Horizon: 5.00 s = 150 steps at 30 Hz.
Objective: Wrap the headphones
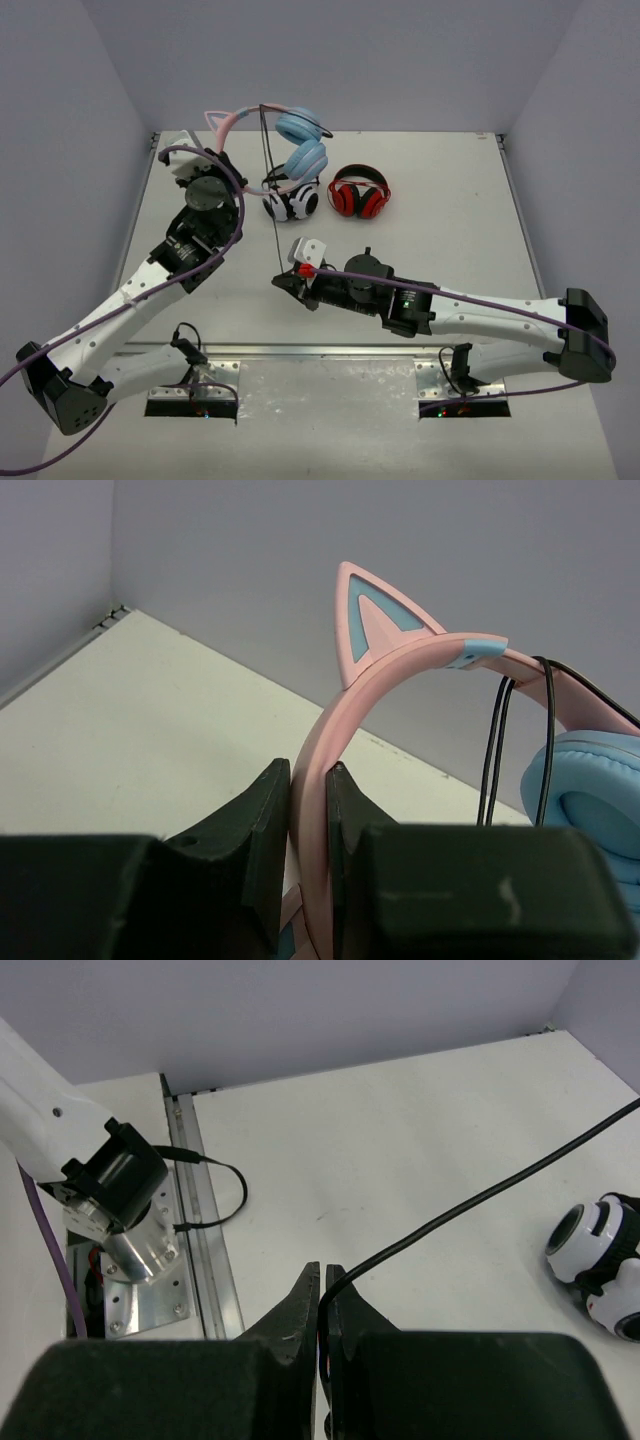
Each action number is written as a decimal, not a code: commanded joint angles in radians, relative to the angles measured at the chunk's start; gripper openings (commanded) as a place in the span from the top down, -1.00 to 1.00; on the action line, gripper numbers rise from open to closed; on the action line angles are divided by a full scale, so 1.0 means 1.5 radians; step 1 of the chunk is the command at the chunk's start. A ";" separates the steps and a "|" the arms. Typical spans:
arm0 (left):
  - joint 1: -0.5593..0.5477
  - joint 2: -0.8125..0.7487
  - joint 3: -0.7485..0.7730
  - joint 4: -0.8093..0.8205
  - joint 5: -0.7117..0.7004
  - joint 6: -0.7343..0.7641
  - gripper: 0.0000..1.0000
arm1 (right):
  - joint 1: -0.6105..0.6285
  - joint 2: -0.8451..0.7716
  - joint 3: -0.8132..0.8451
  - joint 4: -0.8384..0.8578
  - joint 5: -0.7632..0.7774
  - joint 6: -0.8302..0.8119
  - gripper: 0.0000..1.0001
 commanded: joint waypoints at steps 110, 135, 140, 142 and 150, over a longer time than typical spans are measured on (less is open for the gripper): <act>-0.258 -0.058 -0.052 -0.421 0.356 -0.002 0.99 | -0.384 0.090 0.146 -0.504 -0.169 -0.452 0.42; -0.222 -0.050 -0.060 -0.388 0.332 -0.011 0.99 | -0.534 0.126 0.131 -0.490 -0.170 -0.363 -0.98; -0.195 -0.051 -0.064 -0.348 0.362 -0.013 0.99 | -0.605 0.129 0.091 -0.431 -0.150 -0.277 -0.98; -0.184 -0.046 -0.068 -0.327 0.380 -0.003 0.99 | -0.617 0.134 0.102 -0.417 -0.066 -0.211 -0.98; -0.098 -0.052 -0.115 -0.153 0.587 0.110 0.99 | -0.768 0.045 0.178 -0.496 -0.131 0.104 -0.98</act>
